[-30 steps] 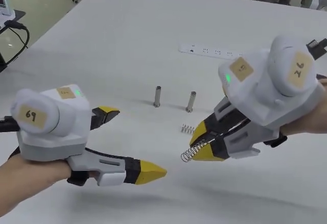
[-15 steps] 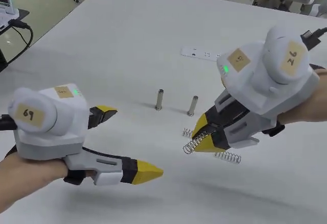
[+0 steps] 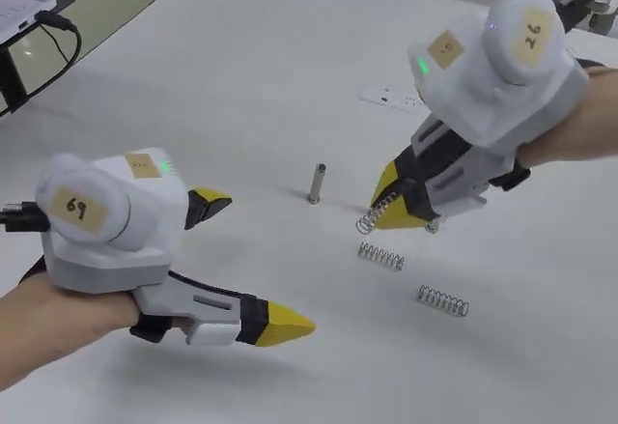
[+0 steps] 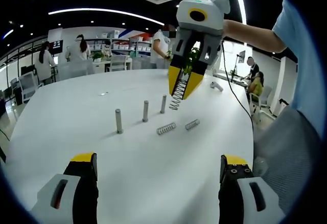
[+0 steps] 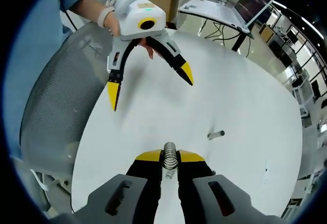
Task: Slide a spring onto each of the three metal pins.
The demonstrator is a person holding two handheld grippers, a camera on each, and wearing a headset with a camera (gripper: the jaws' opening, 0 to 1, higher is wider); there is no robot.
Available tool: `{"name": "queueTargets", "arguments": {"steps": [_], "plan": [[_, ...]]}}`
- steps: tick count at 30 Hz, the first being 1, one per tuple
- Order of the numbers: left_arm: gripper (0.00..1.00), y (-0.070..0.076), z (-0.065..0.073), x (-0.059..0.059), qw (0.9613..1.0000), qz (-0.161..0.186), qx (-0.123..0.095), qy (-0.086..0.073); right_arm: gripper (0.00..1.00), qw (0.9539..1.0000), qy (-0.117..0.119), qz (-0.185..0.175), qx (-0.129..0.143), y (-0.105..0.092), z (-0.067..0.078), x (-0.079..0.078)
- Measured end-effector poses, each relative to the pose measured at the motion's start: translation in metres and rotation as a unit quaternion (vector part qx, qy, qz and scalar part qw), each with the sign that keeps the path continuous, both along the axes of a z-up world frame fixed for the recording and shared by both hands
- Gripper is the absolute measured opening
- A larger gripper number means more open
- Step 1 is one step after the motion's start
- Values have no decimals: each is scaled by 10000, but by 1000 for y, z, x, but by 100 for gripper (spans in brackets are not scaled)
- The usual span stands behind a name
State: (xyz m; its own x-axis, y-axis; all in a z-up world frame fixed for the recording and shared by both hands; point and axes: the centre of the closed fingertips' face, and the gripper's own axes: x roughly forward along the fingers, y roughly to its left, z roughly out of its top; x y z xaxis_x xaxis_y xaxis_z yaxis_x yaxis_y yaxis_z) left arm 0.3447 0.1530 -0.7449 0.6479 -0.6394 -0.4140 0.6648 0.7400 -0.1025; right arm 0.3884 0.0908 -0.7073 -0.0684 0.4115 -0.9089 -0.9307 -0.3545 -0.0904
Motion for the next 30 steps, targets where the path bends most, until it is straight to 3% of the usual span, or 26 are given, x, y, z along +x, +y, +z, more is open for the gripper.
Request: {"name": "queueTargets", "arguments": {"steps": [15, 30], "plan": [[98, 2, 0, 1, 10000, 17, 59, -34, 8, 9990, -348, 139, -260, 33, 9, 58], [96, 3, -3, 2, 10000, -1, 94, -23, 8, 9956, -439, 489, -668, 55, -8, 78]]}}
